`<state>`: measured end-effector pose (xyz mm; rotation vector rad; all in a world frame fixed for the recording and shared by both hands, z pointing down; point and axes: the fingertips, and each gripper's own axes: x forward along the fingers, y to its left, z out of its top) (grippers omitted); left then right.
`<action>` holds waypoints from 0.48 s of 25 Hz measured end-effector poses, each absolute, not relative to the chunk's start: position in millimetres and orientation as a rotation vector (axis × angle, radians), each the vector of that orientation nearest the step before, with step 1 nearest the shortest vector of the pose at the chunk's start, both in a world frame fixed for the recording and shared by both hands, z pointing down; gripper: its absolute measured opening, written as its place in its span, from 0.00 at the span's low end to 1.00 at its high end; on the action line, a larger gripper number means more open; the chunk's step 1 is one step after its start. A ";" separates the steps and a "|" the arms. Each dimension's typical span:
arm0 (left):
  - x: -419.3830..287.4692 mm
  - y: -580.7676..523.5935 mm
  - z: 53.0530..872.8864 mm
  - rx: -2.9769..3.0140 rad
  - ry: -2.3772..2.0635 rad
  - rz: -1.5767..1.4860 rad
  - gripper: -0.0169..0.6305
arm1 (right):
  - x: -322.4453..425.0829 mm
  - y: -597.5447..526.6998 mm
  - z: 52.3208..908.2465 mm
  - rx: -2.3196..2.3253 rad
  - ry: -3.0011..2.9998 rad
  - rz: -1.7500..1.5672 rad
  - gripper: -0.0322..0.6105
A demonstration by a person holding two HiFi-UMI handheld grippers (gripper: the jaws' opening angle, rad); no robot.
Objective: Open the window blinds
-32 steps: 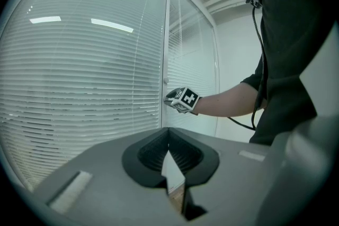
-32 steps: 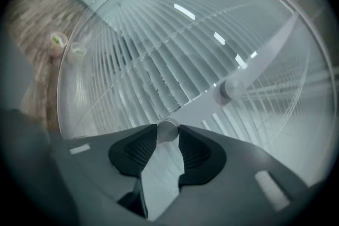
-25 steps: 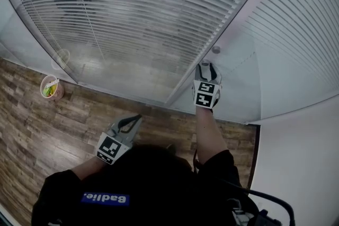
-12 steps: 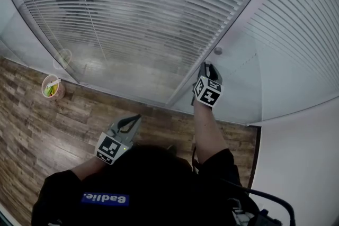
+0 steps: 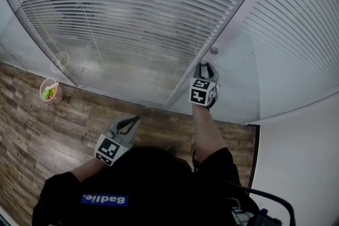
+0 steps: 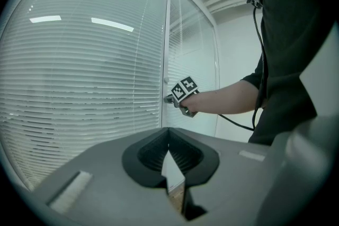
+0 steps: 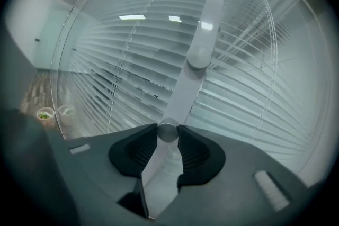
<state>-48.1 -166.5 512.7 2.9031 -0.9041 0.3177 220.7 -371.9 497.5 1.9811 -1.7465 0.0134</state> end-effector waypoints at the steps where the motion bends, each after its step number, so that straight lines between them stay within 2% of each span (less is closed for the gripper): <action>1: -48.1 -166.4 512.9 2.902 -0.903 0.319 0.03 | 220.1 -371.8 497.5 1.962 -1.726 -0.016 0.25; 12: -46.5 -166.2 514.3 2.904 -0.895 0.324 0.03 | 216.3 -372.6 501.7 1.738 -1.495 -0.340 0.25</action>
